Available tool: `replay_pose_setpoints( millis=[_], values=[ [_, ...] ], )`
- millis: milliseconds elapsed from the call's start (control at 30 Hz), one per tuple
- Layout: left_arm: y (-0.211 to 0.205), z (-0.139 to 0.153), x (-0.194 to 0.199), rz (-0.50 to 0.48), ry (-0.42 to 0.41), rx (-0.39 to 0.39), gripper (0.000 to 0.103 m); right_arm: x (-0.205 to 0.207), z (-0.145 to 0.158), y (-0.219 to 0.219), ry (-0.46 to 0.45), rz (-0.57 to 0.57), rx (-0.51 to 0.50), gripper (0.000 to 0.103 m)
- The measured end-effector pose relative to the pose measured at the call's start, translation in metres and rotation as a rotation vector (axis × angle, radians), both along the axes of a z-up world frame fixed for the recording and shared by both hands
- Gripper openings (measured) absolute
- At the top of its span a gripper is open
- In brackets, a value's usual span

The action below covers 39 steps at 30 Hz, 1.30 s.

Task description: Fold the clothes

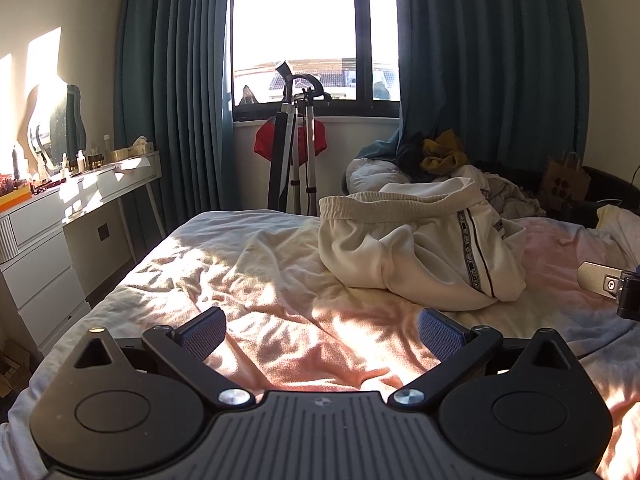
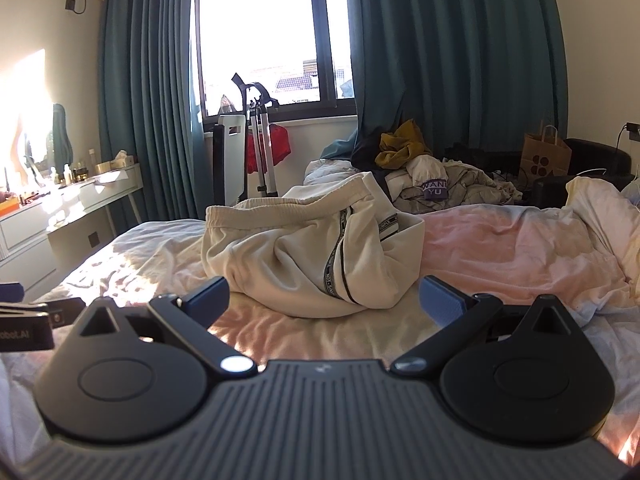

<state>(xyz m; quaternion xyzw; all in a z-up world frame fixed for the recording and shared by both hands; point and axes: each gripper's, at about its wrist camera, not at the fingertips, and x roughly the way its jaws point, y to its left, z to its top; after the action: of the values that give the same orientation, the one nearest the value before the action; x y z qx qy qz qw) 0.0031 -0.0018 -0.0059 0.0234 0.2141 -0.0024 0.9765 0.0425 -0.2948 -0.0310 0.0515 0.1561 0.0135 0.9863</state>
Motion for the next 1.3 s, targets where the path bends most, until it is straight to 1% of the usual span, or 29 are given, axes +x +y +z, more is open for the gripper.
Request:
replay_pose_setpoints(
  millis=[1000, 1300],
  values=[
    [0.0029, -0.0044, 0.0032, -0.013, 0.015, -0.019, 0.103, 0.0008, -0.0019, -0.0025, 0.011, -0.004, -0.005, 0.103],
    [0.0018, -0.0075, 0.0048, -0.022, 0.036, -0.018, 0.103, 0.0004, -0.0032, -0.0037, 0.014, -0.006, -0.003, 0.103]
  ],
)
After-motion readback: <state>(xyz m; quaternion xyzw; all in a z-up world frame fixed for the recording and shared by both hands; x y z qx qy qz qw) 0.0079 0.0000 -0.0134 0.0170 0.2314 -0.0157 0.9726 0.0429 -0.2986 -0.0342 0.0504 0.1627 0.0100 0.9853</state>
